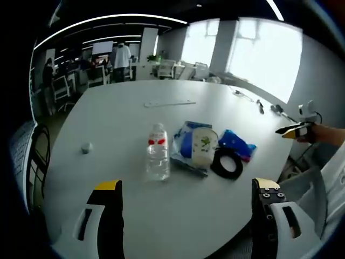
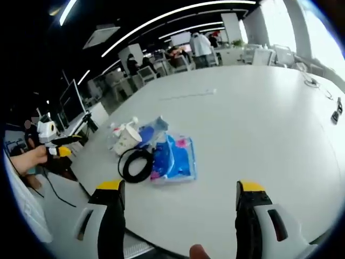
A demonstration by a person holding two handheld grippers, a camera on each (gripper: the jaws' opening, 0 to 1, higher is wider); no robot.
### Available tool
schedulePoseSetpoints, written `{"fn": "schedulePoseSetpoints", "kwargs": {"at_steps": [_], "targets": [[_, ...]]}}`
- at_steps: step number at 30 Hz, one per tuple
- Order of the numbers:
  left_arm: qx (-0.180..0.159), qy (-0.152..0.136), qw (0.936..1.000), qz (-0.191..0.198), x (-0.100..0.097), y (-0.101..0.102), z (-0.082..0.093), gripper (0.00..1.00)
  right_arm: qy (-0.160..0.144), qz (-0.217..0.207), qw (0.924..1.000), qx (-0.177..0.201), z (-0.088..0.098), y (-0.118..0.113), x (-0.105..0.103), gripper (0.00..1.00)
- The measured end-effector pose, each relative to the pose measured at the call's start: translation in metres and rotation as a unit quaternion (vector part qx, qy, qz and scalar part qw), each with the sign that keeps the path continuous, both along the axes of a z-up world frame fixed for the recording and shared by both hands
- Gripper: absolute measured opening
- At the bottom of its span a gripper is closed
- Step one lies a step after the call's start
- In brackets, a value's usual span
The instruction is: Arrange the tabletop items into an orderly group along one side of the table until the central work area is clear of visible clutter.
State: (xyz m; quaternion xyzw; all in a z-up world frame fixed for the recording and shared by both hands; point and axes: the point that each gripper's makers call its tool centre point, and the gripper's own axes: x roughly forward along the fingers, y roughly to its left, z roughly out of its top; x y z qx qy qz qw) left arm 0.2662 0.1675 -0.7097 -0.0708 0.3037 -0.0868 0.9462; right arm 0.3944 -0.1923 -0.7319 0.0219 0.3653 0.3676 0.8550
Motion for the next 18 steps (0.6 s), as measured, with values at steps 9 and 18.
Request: {"fn": "schedulePoseSetpoints", "kwargs": {"at_steps": [9,18], "targets": [[-0.006,-0.002,1.0,0.0,-0.0002,-0.0006,0.002,0.96,0.003,-0.004,1.0,0.005,0.0011,-0.0001,-0.0003,0.82],[-0.006,0.0,1.0,-0.002,-0.0002,-0.0006,0.0012,0.96,0.003,-0.005,1.0,0.008,0.0015,0.0004,0.0006,0.82]]}}
